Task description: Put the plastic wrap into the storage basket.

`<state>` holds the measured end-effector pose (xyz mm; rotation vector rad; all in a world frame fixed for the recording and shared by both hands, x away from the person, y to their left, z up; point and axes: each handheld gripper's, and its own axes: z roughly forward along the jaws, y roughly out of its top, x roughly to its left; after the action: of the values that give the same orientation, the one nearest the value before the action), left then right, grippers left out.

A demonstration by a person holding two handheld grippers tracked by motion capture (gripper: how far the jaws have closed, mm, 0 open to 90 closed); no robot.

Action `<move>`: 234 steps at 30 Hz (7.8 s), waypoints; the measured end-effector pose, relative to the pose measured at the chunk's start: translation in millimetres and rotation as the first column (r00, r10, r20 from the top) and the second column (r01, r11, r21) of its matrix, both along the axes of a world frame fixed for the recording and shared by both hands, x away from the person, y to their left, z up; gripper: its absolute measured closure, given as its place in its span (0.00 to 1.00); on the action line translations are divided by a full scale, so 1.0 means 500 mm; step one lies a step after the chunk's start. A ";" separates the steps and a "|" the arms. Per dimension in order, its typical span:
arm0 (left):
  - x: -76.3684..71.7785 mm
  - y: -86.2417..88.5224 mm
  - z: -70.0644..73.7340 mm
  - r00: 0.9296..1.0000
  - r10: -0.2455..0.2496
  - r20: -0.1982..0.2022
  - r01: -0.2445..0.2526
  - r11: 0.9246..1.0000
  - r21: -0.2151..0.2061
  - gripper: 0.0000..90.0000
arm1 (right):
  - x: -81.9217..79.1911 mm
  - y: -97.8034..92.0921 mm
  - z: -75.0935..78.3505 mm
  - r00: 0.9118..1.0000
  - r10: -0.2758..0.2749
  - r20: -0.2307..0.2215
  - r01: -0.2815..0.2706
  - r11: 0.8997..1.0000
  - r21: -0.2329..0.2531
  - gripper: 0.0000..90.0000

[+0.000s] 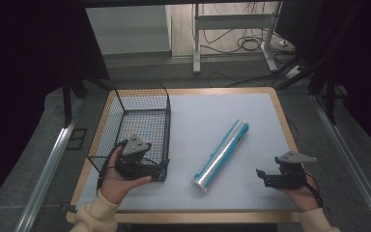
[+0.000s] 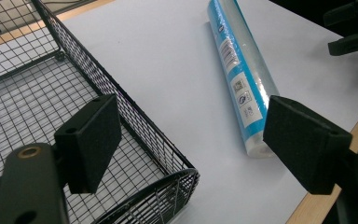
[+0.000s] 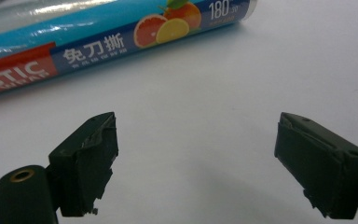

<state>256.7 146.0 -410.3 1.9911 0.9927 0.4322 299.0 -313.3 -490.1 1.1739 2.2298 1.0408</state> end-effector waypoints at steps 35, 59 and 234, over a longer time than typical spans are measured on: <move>0.056 -0.165 0.033 0.996 -0.093 -0.018 0.094 0.995 0.042 0.20 | -0.009 -0.010 0.003 1.000 -0.014 0.023 0.014 1.000 0.001 0.19; 0.153 -0.331 -0.046 0.974 -0.123 -0.188 0.150 0.979 0.135 0.21 | -0.004 -0.016 -0.008 0.999 -0.038 0.000 0.038 0.999 -0.003 0.19; 0.386 -0.069 0.117 0.939 0.127 -0.320 -0.098 0.990 0.105 0.35 | 0.004 -0.022 -0.016 0.998 -0.062 -0.027 0.062 0.998 -0.028 0.19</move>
<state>450.0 111.4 -351.9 2.1352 1.3182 0.2114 300.9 -324.3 -497.9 1.2455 2.2072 0.9724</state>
